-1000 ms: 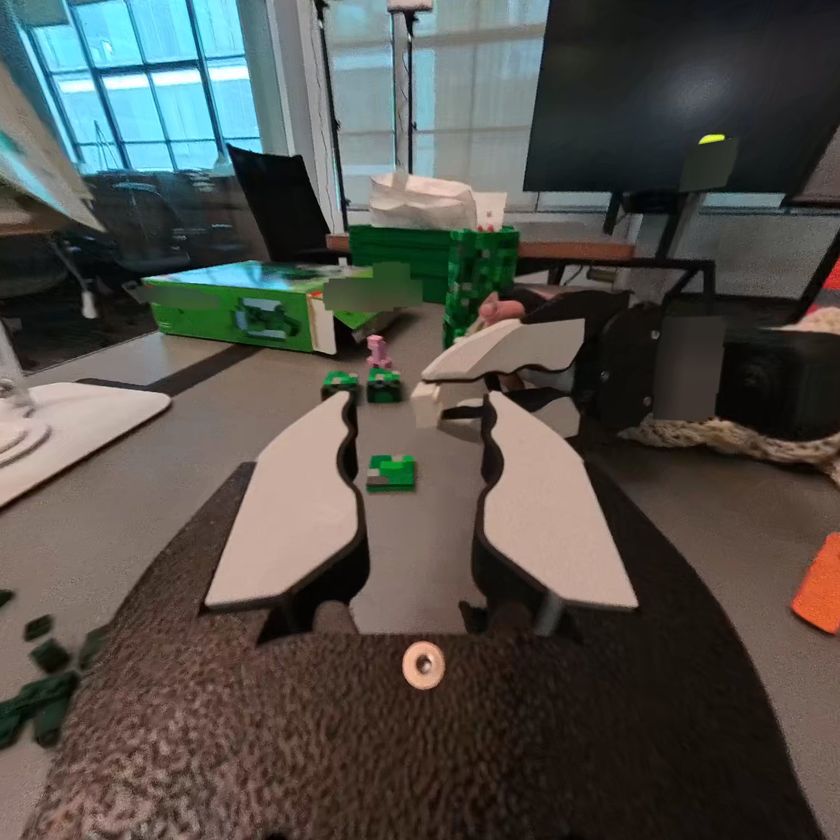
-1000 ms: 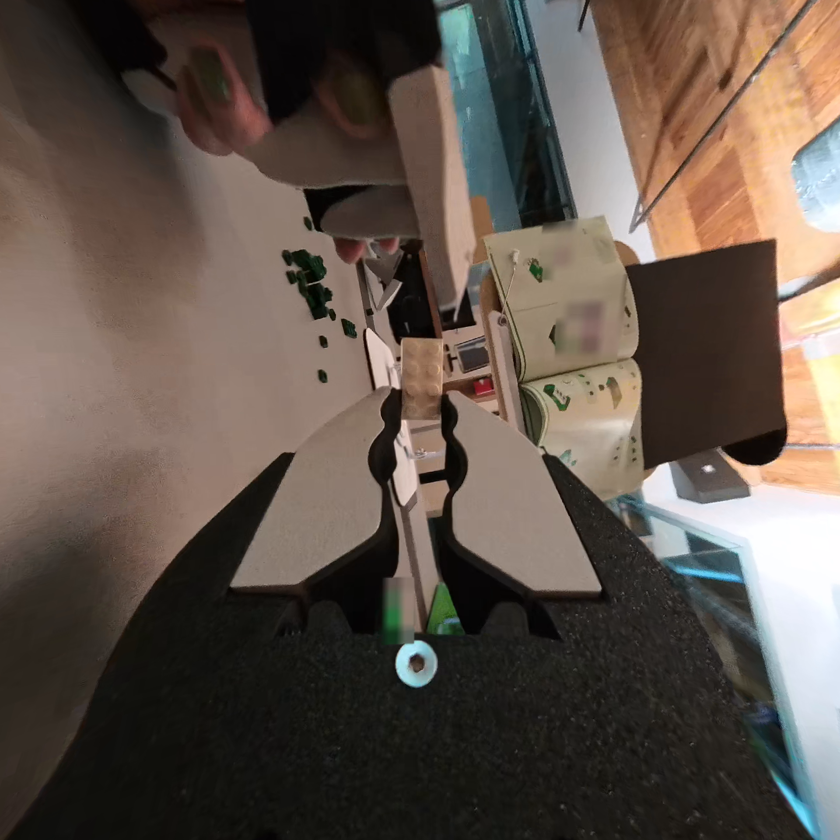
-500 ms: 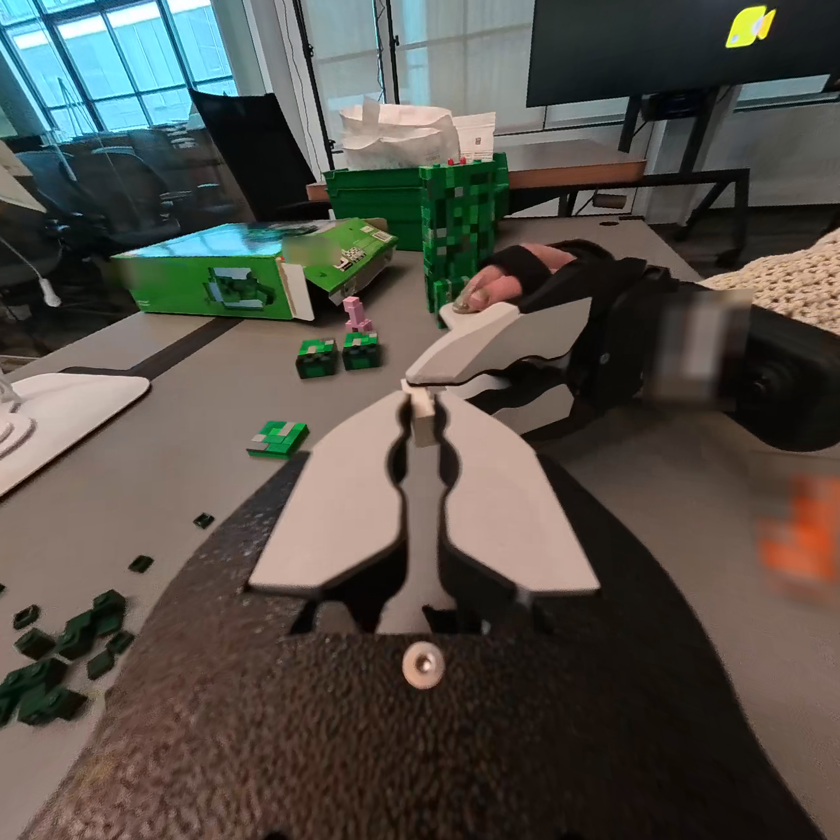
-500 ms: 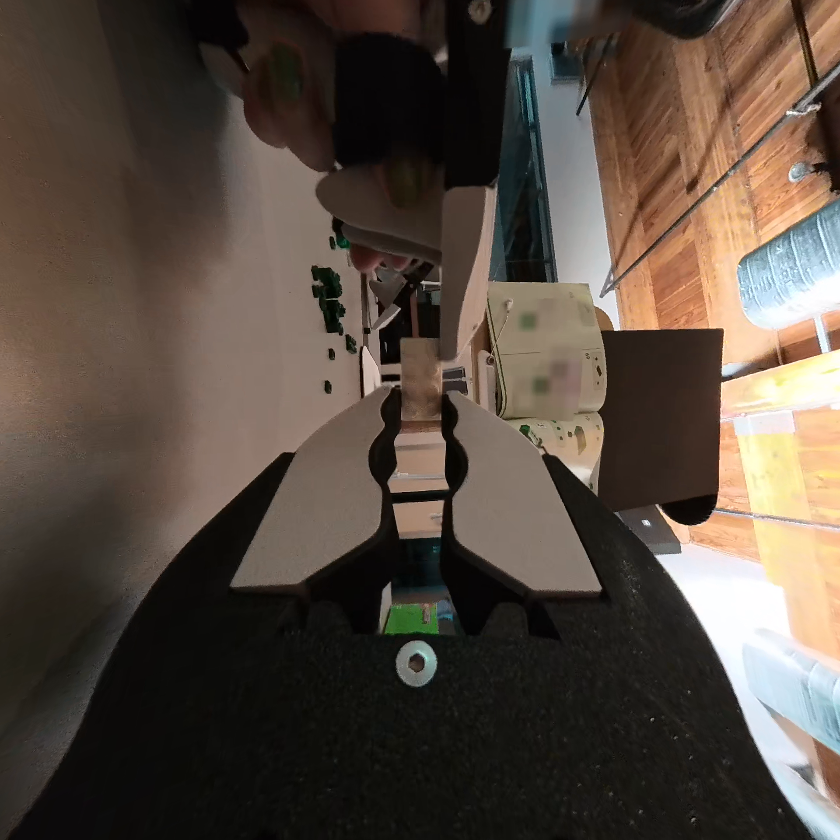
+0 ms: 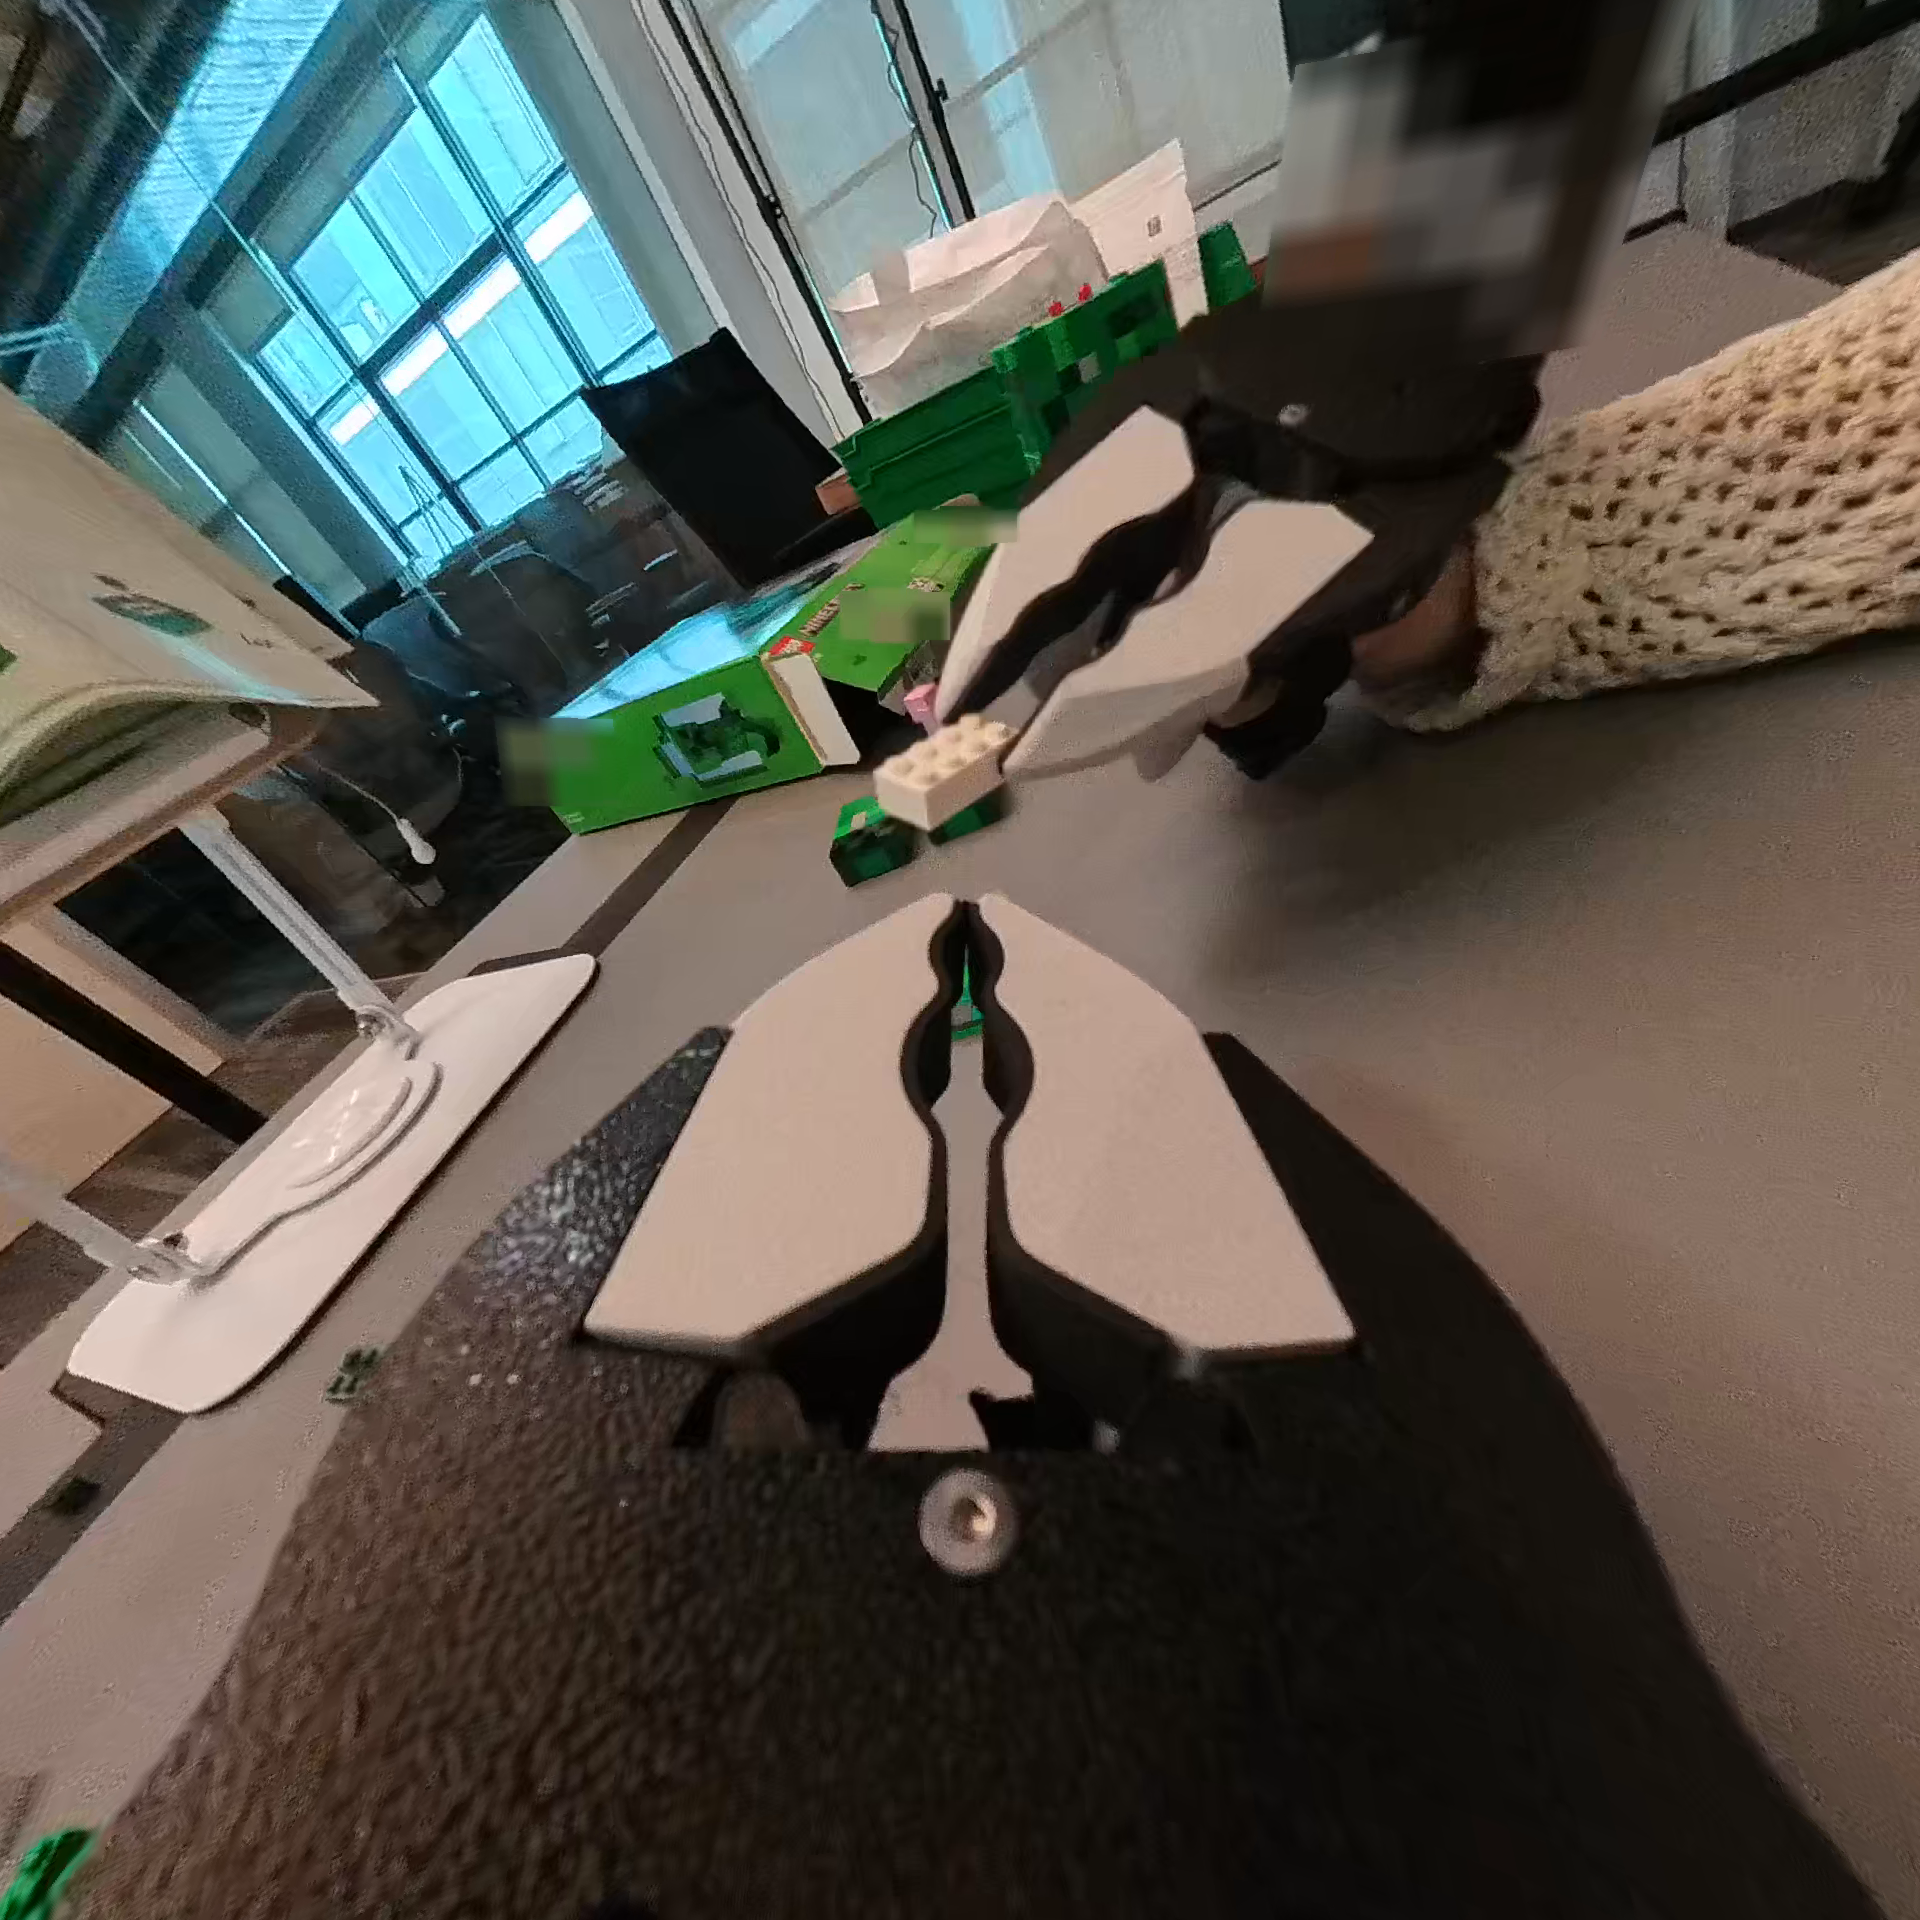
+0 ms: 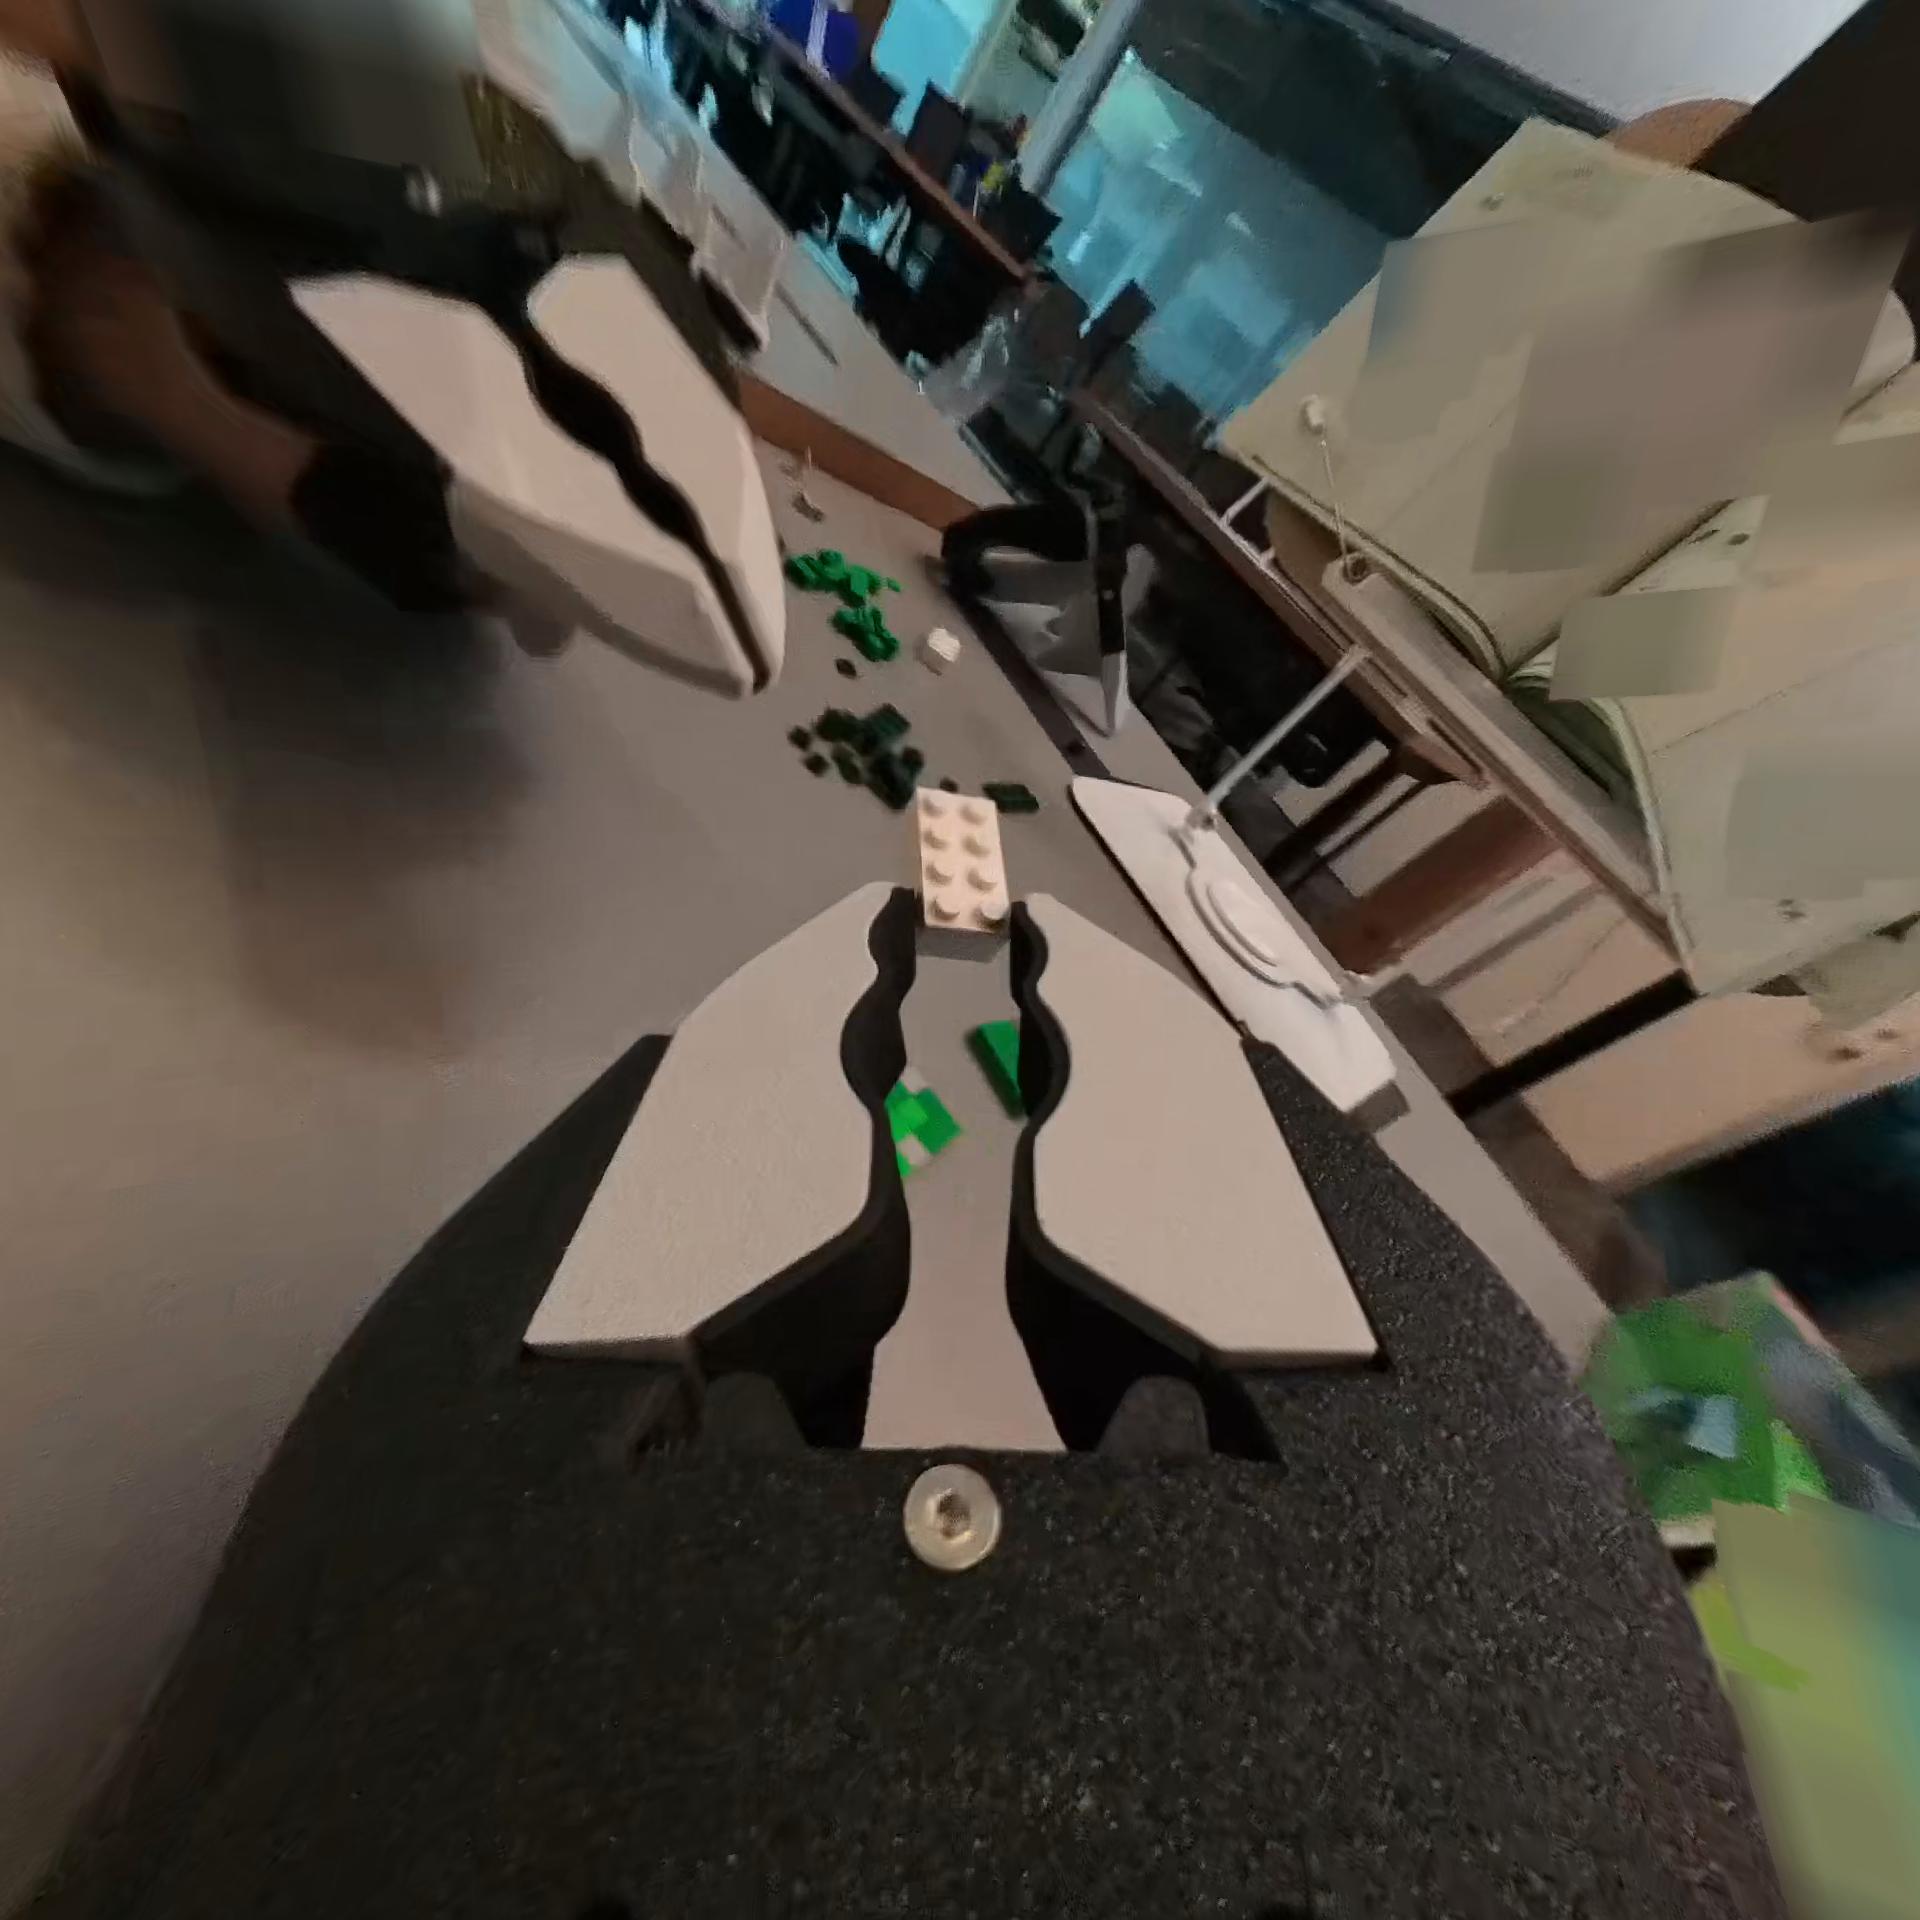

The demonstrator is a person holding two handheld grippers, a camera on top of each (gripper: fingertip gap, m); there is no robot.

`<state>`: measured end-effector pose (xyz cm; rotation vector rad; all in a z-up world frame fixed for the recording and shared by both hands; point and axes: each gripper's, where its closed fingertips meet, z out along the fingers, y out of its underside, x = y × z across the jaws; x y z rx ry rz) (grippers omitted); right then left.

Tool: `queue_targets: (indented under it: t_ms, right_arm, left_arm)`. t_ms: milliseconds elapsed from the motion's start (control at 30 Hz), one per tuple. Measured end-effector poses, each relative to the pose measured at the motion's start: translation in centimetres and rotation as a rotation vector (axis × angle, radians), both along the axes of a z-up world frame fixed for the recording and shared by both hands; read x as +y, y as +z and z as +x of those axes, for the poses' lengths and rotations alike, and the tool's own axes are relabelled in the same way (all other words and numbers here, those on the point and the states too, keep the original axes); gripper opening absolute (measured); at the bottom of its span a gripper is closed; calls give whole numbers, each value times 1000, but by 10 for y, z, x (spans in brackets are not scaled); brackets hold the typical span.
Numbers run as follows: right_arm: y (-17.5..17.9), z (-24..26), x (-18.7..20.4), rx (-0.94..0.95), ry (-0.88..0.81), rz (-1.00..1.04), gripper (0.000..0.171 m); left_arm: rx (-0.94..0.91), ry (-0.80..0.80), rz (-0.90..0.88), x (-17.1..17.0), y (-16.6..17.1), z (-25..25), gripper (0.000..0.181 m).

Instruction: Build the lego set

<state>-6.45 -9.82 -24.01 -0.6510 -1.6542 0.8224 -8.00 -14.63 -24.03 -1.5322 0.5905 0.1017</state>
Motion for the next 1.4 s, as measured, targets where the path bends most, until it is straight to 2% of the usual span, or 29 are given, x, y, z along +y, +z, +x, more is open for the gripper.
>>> queue_targets:
  t_ms: [33, 67, 133, 200, 300, 400, 533, 733, 767, 867, 900, 1000, 1167, 1400]
  right_arm:
    - [-6, -1, 0, -28, -5, 29, 17]
    - [-11, -1, -4, -63, 22, 26, 17]
    - [-20, 1, -19, -144, 113, -11, 17]
    - [-31, 5, -28, -257, 171, -55, 17]
    - [-34, 11, -39, -367, 259, -212, 17]
    - [-33, 15, -41, -422, 311, -336, 16]
    - [-28, 18, -38, -442, 343, -458, 16]
    - [-13, 17, -43, -405, 396, -581, 16]
    - [-12, 17, -47, -406, 410, -590, 16]
    - [-10, 16, -50, -395, 414, -595, 16]
    - [-10, 16, -47, -385, 405, -587, 16]
    - [-4, 14, -40, -290, 369, -533, 24]
    - [-5, 22, -43, -288, 395, -440, 30]
    - [-9, 32, -49, -335, 452, -405, 30]
  left_arm:
    - [9, 6, 0, 1, -1, 0, 0]
    - [30, 18, 0, 2, -2, 0, 19]
    - [130, 41, 4, 3, -6, 1, 39]
    - [294, 64, 33, 4, -11, 5, 46]
    - [581, 81, 89, 3, -18, 14, 42]
    - [725, 52, 107, 3, -26, 27, 36]
    - [767, 51, 118, 4, -28, 32, 36]
    - [714, 66, 120, 5, -25, 31, 48]
    - [712, 67, 130, 4, -23, 33, 46]
    - [806, 120, 143, 5, -22, 31, 19]
    - [821, 145, 149, 6, -19, 29, 17]
    - [658, 128, 94, 7, -15, 30, 13]
    - [277, -73, -71, -1, -19, 38, 12]
    - [103, -199, -174, -7, -25, 48, 12]
